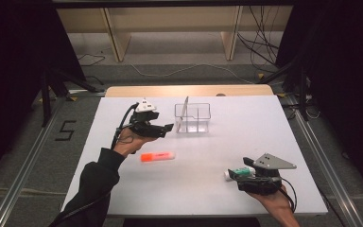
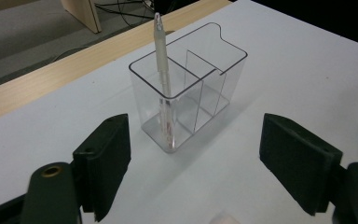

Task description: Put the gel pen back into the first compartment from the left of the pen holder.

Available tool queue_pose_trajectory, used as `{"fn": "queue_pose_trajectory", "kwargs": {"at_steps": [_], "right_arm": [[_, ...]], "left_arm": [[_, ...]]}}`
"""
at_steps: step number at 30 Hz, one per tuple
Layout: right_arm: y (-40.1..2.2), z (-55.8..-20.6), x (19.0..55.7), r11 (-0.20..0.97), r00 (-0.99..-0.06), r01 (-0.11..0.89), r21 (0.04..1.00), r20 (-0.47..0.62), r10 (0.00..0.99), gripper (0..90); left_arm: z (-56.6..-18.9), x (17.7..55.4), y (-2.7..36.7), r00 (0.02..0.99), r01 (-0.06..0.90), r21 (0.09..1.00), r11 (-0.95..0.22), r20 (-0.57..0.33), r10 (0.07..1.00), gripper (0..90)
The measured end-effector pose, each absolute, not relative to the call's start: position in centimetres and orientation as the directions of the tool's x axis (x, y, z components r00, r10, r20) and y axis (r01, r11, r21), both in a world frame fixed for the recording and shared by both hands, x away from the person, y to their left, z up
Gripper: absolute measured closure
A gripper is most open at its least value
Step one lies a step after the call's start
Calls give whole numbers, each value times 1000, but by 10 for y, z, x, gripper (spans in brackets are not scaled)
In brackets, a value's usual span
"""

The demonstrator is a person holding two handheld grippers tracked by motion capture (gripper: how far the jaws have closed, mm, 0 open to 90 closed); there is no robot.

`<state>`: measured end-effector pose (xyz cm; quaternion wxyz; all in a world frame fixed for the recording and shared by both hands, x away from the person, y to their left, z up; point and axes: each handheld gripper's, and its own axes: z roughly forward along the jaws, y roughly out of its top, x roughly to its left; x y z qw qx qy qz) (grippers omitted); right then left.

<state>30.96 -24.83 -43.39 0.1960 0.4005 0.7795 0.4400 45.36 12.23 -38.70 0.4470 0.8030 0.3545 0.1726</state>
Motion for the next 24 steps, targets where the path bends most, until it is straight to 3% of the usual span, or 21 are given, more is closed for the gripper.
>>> {"fn": "queue_pose_trajectory", "kwargs": {"at_steps": [24], "right_arm": [[-248,-437,312,291,-613,458,840,61,787,290]], "left_arm": [[-401,440,137,746,430,775,-463,-15,666,239]]}}
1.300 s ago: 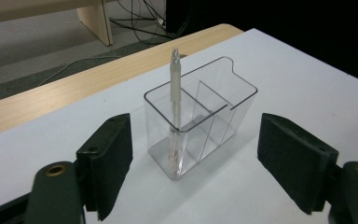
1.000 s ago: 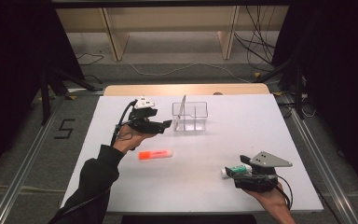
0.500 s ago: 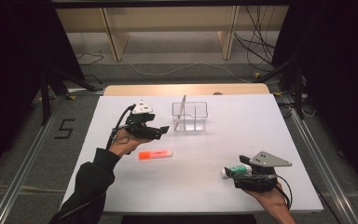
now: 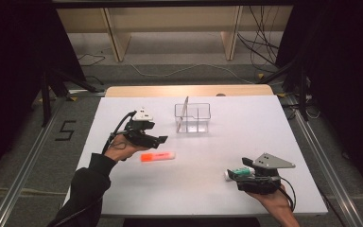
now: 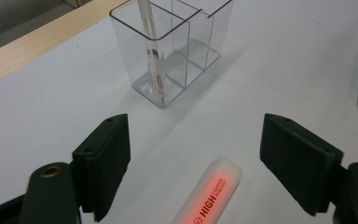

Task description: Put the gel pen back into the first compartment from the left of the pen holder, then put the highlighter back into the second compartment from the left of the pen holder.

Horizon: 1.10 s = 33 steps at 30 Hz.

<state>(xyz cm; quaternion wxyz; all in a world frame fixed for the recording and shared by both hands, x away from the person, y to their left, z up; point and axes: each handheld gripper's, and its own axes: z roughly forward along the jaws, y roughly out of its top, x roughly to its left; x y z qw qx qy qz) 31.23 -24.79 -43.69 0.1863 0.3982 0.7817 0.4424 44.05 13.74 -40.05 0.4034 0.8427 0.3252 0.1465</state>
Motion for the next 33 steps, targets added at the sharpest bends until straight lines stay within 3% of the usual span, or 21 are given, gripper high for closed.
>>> {"fn": "queue_pose_trajectory", "kwargs": {"at_steps": [33], "right_arm": [[-246,-439,313,306,-620,455,836,51,783,290]], "left_arm": [[-424,441,134,822,438,583,-685,48,567,183]]}}
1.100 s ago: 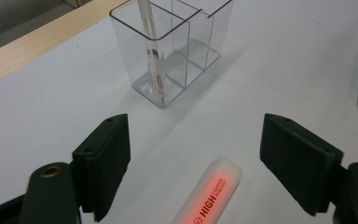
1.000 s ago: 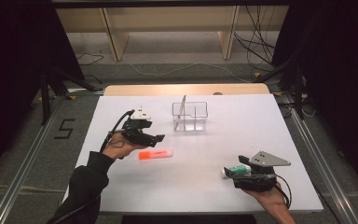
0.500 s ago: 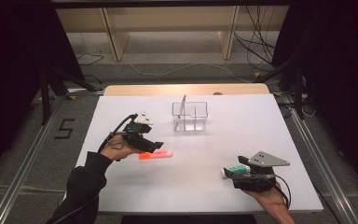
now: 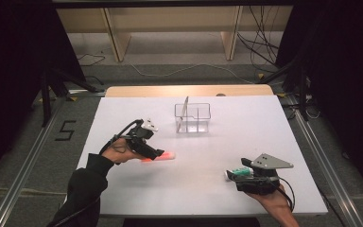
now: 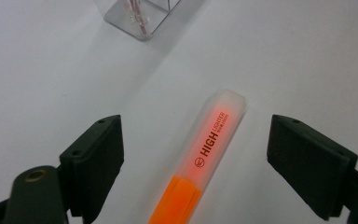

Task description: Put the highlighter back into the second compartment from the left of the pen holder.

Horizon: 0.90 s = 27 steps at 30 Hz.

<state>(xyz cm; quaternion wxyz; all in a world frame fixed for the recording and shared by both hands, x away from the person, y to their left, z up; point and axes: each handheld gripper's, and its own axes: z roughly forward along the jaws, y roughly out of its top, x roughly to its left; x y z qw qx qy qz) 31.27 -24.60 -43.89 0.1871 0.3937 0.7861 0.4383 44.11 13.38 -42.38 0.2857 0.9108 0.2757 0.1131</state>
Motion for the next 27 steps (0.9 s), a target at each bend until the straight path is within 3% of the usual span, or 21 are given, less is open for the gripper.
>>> {"fn": "queue_pose_trajectory", "kwargs": {"at_steps": [14,27], "right_arm": [[-244,-438,308,321,-618,451,832,32,786,291],[-243,-439,309,325,-620,453,830,31,784,291]], "left_arm": [[-435,442,124,868,403,466,-787,77,490,230],[-449,450,122,901,372,346,-861,88,424,329]]}}
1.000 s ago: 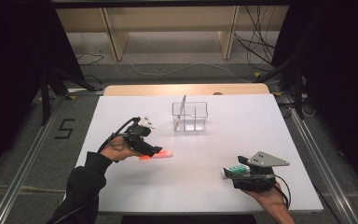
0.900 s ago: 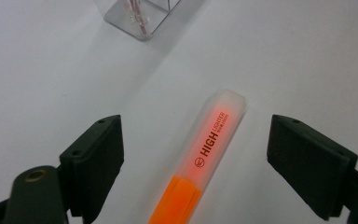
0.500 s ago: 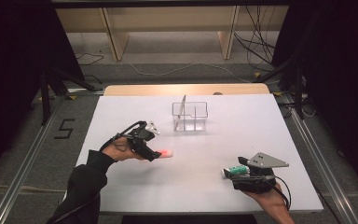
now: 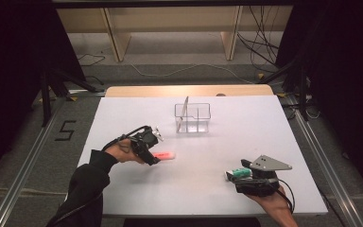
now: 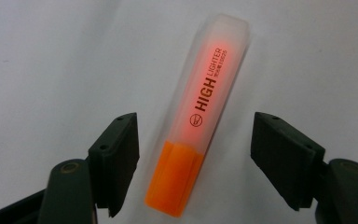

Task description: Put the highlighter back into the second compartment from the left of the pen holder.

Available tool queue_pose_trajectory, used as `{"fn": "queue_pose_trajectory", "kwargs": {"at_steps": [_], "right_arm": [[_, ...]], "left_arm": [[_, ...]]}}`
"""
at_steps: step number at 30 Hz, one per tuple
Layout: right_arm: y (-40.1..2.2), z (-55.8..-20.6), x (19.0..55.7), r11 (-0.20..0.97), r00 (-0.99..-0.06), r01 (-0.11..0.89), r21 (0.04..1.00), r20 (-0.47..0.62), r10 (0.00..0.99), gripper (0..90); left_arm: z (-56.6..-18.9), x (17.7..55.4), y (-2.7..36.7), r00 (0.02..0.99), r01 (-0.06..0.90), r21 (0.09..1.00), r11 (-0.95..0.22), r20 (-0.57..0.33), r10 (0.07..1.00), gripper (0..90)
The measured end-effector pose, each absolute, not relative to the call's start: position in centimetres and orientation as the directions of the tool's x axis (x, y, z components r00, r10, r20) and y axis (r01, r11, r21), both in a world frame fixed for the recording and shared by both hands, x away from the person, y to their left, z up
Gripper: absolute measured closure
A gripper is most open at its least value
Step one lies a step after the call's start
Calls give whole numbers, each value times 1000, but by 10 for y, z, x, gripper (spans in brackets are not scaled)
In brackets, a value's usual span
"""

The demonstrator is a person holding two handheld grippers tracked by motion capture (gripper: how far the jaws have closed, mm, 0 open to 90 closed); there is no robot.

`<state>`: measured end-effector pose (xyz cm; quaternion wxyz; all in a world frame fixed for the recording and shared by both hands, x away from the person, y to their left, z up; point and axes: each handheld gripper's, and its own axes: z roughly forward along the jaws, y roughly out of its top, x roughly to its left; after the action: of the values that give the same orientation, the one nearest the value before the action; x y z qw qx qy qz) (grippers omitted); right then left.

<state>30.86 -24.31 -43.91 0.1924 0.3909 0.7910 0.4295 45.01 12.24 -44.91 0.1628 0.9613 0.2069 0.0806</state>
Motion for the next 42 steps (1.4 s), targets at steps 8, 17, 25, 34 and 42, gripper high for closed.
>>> {"fn": "queue_pose_trajectory", "kwargs": {"at_steps": [8,17,25,34,42], "right_arm": [[-242,-440,309,330,-623,452,829,28,782,292],[-242,-440,309,331,-624,452,828,29,781,292],[-241,-440,309,338,-624,455,824,24,781,292],[-240,-441,309,339,-629,454,824,26,777,292],[-240,-441,309,337,-626,461,821,31,779,294]], "left_arm": [[-451,453,120,914,353,326,-877,80,398,390],[-454,453,116,925,335,300,-893,77,373,452],[-457,455,114,931,322,291,-901,77,357,503],[-458,457,109,944,286,263,-922,89,318,529],[-461,459,106,949,272,251,-929,93,303,548]]}}
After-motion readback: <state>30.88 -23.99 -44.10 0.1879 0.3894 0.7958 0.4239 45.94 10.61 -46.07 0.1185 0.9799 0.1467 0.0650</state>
